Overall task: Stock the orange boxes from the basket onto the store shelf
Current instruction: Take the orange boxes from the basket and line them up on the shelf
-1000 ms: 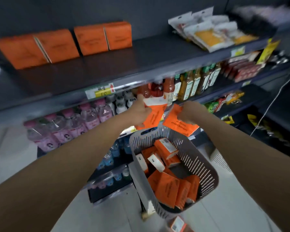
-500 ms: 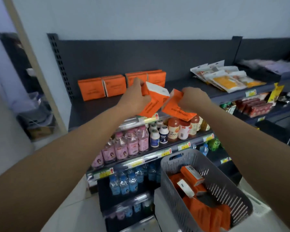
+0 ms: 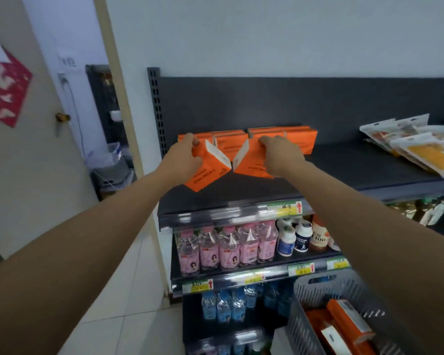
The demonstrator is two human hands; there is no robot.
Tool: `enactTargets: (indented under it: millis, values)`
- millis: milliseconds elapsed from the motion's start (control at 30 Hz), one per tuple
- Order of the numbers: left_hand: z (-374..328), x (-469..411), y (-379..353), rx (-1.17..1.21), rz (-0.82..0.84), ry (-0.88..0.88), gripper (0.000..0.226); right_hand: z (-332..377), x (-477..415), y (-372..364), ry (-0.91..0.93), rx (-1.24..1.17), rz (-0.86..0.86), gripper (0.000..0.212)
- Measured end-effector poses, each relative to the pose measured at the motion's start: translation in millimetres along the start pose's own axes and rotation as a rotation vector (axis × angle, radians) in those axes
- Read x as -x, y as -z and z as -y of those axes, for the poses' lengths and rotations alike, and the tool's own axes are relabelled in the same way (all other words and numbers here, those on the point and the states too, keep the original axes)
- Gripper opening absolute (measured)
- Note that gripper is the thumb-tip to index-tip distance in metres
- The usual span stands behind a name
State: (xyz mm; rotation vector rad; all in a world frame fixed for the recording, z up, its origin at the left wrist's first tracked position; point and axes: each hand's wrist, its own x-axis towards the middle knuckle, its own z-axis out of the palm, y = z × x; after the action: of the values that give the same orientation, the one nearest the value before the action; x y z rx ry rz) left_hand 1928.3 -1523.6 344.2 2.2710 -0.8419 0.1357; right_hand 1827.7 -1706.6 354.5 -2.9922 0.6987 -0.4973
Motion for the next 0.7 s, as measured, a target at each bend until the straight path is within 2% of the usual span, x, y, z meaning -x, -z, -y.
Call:
enactTargets:
  millis: [233,400,533,633,700]
  values:
    - [9.2,-62.6,-15.6,-0.156,0.009,0.008,0.037,-2.0,-75.0,-20.6,0.130,0.055,0.043,0.050]
    - [21.6,-102.2,-34.0,-0.280,0.069,0.035,0.043,-9.4,-119.5,-35.2,0.204,0.070,0.104,0.054]
    - [33.0,-127.7,-47.4,-0.314,0.128,0.055,0.046,-11.1,-145.1,-50.4,0.239,0.105,0.172,0.049]
    - [39.5,-142.4,-56.2,-0.340,0.121,0.047,0.044,-7.6,-161.0,-63.6,0.243,0.080,0.209,0.052]
    - [44.6,-148.7,-61.1,-0.391,0.075,0.032,0.044,-4.8,-169.9,-72.5,0.262,0.048,0.177,0.050]
